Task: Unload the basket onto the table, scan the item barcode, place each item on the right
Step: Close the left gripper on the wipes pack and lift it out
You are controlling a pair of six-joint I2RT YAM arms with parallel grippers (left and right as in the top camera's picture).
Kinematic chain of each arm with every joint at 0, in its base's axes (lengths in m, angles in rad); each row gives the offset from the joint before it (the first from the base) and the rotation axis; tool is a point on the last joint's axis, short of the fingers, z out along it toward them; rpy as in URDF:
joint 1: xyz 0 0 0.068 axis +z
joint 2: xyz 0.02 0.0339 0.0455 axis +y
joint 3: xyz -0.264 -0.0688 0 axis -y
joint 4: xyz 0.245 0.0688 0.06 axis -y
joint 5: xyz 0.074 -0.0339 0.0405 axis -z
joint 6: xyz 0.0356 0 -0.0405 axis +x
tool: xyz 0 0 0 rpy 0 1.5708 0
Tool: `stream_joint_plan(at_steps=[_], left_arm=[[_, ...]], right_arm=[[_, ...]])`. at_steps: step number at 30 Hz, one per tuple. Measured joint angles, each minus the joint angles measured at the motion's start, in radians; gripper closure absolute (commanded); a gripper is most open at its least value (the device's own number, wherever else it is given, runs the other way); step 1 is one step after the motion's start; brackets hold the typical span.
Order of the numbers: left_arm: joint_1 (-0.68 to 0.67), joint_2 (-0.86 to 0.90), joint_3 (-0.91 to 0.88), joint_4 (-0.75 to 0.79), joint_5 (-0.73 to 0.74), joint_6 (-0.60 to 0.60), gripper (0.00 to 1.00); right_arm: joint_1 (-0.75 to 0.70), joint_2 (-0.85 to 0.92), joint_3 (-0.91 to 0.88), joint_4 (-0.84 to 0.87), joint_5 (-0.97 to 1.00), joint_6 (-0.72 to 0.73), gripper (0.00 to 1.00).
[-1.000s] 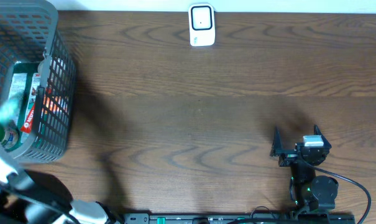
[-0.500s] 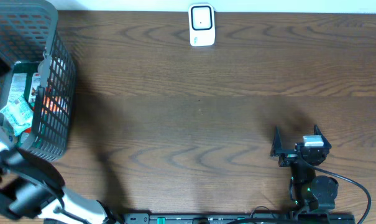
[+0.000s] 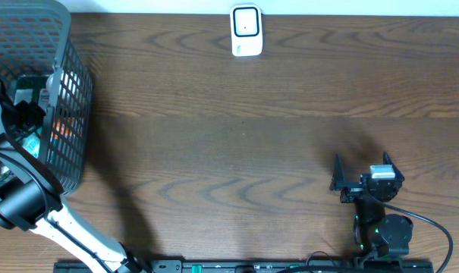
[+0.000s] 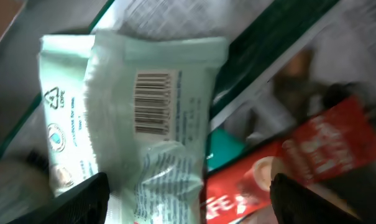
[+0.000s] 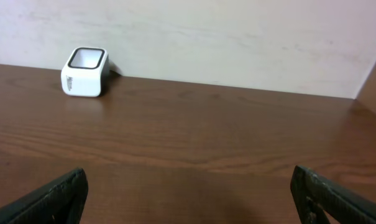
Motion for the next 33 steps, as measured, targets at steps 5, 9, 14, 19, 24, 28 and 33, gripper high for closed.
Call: stream_joint_plan(at_steps=[5, 9, 14, 19, 24, 28, 33], left_arm=[[0.000, 0.000, 0.000, -0.003, -0.024, -0.031, 0.35], [0.001, 0.000, 0.000, -0.025, -0.030, -0.039, 0.35], [0.001, 0.000, 0.000, -0.044, -0.059, -0.068, 0.60], [0.002, 0.000, 0.000, -0.027, -0.076, -0.085, 0.92], [0.001, 0.000, 0.005, -0.021, -0.077, -0.087, 0.93], [-0.001, -0.009, 0.014, 0.000, -0.069, -0.091, 0.93], [-0.030, -0.110, 0.014, 0.057, -0.058, -0.092, 0.93]], right_arm=[[0.000, 0.000, 0.000, 0.000, 0.000, 0.000, 0.01], [0.000, 0.000, 0.000, 0.000, 0.000, 0.000, 0.01], [0.000, 0.000, 0.000, 0.000, 0.000, 0.000, 0.01], [0.000, 0.000, 0.000, 0.000, 0.000, 0.000, 0.01], [0.000, 0.000, 0.000, 0.000, 0.000, 0.000, 0.01], [0.000, 0.000, 0.000, 0.000, 0.000, 0.000, 0.01], [0.000, 0.000, 0.000, 0.000, 0.000, 0.000, 0.01]])
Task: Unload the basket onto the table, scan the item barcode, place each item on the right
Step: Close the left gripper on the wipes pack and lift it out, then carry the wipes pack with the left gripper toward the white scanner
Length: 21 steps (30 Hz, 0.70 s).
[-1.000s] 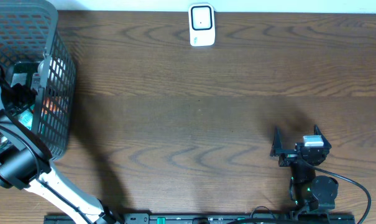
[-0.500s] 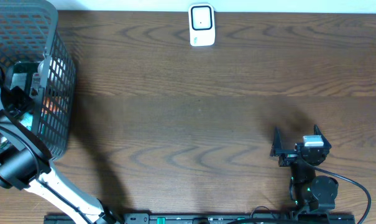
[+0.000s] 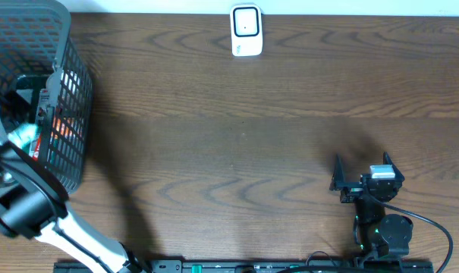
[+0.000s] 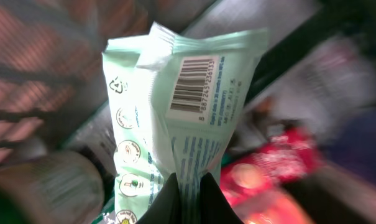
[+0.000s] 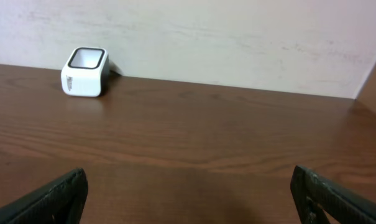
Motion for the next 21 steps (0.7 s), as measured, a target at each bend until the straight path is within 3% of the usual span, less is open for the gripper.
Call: stream_joint_plan(at_steps=[13, 21], left_arm=[[-0.129, -0.494, 0.019, 0.143, -0.004, -0.002, 0.93], [-0.348, -0.683, 0.019, 0.036, -0.008, -0.005, 0.92]], right_arm=[[0.000, 0.000, 0.000, 0.000, 0.000, 0.000, 0.01], [0.000, 0.000, 0.000, 0.000, 0.000, 0.000, 0.01]])
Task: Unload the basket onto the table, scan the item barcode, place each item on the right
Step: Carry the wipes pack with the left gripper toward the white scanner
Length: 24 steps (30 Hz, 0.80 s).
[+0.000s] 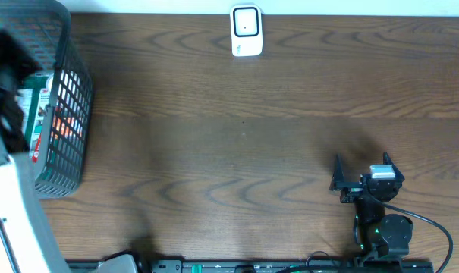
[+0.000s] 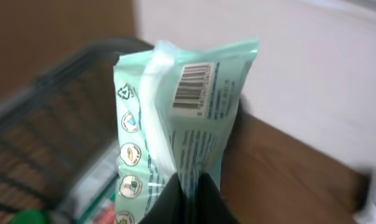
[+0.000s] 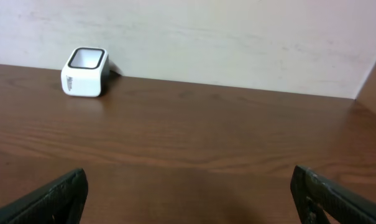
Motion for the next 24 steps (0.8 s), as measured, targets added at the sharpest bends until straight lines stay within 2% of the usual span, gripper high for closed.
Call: stream_joint_plan(at_steps=[5, 8, 16, 24], left_arm=[[-0.217, -0.025, 0.002, -0.171, 0.000, -0.048, 0.93], [-0.367, 0.009, -0.013, -0.218, 0.000, -0.076, 0.93], [-0.600, 0.180, -0.148, -0.211, 0.004, -0.111, 0.93], [-0.708, 0.439, -0.220, -0.151, 0.004, -0.129, 0.93]], right_arm=[[0.000, 0.000, 0.000, 0.000, 0.000, 0.000, 0.01], [0.000, 0.000, 0.000, 0.000, 0.000, 0.000, 0.01], [0.000, 0.000, 0.000, 0.000, 0.000, 0.000, 0.01], [0.000, 0.000, 0.000, 0.000, 0.000, 0.000, 0.01]])
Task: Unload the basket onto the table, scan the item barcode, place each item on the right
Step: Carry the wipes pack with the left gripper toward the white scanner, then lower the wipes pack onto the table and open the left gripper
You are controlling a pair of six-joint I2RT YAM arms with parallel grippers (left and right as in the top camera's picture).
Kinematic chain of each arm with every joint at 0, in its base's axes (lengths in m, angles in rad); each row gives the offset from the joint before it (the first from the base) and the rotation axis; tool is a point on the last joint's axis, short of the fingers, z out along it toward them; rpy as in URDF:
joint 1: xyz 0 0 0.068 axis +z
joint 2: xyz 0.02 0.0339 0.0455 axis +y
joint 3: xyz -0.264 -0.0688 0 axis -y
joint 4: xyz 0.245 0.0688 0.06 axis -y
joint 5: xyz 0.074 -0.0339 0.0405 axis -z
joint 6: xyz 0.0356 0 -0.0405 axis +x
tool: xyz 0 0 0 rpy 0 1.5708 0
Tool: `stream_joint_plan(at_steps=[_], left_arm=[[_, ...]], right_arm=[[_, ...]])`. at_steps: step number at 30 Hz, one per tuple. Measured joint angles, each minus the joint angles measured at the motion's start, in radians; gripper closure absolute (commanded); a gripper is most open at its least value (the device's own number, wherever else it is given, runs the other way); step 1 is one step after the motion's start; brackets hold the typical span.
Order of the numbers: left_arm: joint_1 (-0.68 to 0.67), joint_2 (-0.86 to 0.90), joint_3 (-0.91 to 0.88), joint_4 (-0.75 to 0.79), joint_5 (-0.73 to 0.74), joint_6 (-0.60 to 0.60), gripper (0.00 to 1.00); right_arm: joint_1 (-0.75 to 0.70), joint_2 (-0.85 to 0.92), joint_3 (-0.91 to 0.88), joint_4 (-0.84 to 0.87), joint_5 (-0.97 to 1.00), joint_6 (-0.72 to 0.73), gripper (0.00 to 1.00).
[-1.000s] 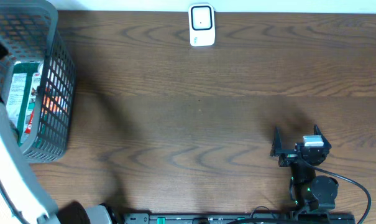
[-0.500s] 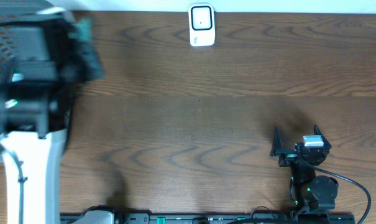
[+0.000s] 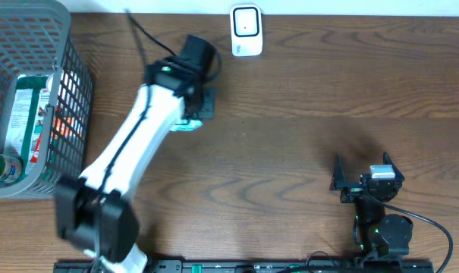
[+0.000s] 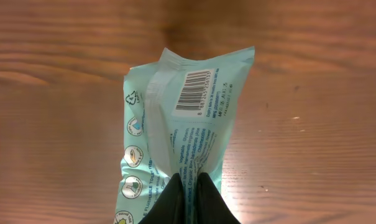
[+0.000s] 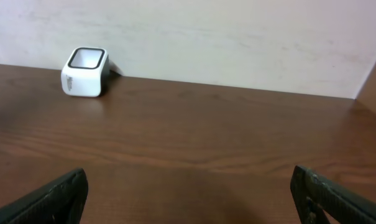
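A mint-green wipes packet hangs over the bare wood, and my left gripper is shut on its centre seam. Its barcode faces the wrist camera, near the packet's far end. From overhead, only an edge of the packet peeks out under the left gripper, below and left of the white scanner at the table's back edge. My right gripper rests open at the front right with nothing in it. The scanner sits far off to its left in the right wrist view.
A grey wire basket stands at the far left with several packages and a green bottle inside. The left arm stretches diagonally across the table's left half. A pale wall backs the table.
My left arm has moved from above the basket to the middle of the table, near the scanner. It still holds the wipes packet. The right arm has not moved.
My left gripper was open over the wipes packet lying in the basket. Then it was shut on the packet's seam inside the basket, later holding it above the basket rim. Now the packet hangs over the table near the scanner.
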Motion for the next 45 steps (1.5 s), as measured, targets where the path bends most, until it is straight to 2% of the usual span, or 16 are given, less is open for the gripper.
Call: stream_joint_plan(at_steps=[11, 22, 24, 25, 26, 29, 34, 38, 45], left_arm=[[-0.014, 0.140, 0.000, 0.156, 0.000, -0.022, 0.93], [-0.034, 0.322, 0.000, 0.222, 0.000, -0.048, 0.92], [-0.039, 0.325, 0.000, 0.228, 0.000, -0.049, 0.83], [-0.039, 0.325, 0.000, 0.233, 0.000, -0.050, 0.64], [-0.039, 0.325, 0.000, 0.240, 0.000, -0.047, 0.53], [-0.039, 0.325, 0.000, 0.243, 0.001, -0.048, 0.35], [-0.038, 0.323, 0.003, 0.236, 0.002, -0.055, 0.29], [-0.031, 0.293, 0.004, 0.235, 0.003, -0.055, 0.28], [0.036, 0.053, 0.011, 0.232, 0.004, -0.054, 0.28]], right_arm=[[0.000, 0.000, 0.000, 0.000, 0.000, 0.000, 0.01], [0.000, 0.000, 0.000, 0.000, 0.000, 0.000, 0.01], [0.000, 0.000, 0.000, 0.000, 0.000, 0.000, 0.01], [0.000, 0.000, 0.000, 0.000, 0.000, 0.000, 0.01], [0.000, 0.000, 0.000, 0.000, 0.000, 0.000, 0.01], [0.000, 0.000, 0.000, 0.000, 0.000, 0.000, 0.01], [0.000, 0.000, 0.000, 0.000, 0.000, 0.000, 0.01], [0.000, 0.000, 0.000, 0.000, 0.000, 0.000, 0.01], [0.000, 0.000, 0.000, 0.000, 0.000, 0.000, 0.01]])
